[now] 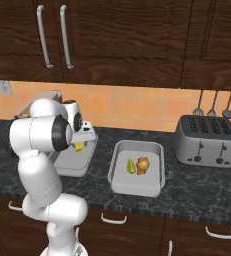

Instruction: Place one lemon wedge and one chicken drumstick in each tupperware on the nearby counter, to pack two identical lunches.

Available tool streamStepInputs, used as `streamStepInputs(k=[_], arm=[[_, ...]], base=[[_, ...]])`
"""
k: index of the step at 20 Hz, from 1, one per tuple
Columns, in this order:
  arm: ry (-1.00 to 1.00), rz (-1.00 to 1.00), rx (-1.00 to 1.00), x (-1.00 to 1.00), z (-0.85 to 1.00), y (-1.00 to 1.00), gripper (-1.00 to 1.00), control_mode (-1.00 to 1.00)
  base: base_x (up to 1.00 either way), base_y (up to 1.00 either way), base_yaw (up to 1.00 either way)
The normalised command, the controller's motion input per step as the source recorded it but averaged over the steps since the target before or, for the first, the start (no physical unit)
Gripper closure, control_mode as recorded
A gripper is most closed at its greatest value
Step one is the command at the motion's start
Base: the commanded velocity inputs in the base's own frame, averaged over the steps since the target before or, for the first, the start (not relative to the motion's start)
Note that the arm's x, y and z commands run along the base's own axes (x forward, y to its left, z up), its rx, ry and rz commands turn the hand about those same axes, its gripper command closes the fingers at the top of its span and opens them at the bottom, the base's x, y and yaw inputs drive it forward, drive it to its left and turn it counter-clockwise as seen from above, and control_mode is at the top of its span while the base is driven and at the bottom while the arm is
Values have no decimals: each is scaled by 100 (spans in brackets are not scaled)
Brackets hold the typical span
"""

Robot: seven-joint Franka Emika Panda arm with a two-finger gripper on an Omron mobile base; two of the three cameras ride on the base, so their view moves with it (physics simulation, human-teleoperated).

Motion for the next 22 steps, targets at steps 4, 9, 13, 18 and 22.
streamStepInputs(k=[4,9,13,18,22], arm=[[0,0,-14,-12,43,2,-100,-100],[-1,0,-3,-68,28,-18,-100,-100],[-2,-1,0,-100,2,-46,-100,-100],[-4,0,0,-100,40,-42,-100,-100],[-1,0,1,-100,87,-18,-100,-100]], base=[[0,0,0],[0,0,0],[0,0,0],[0,0,0],[0,0,0]])
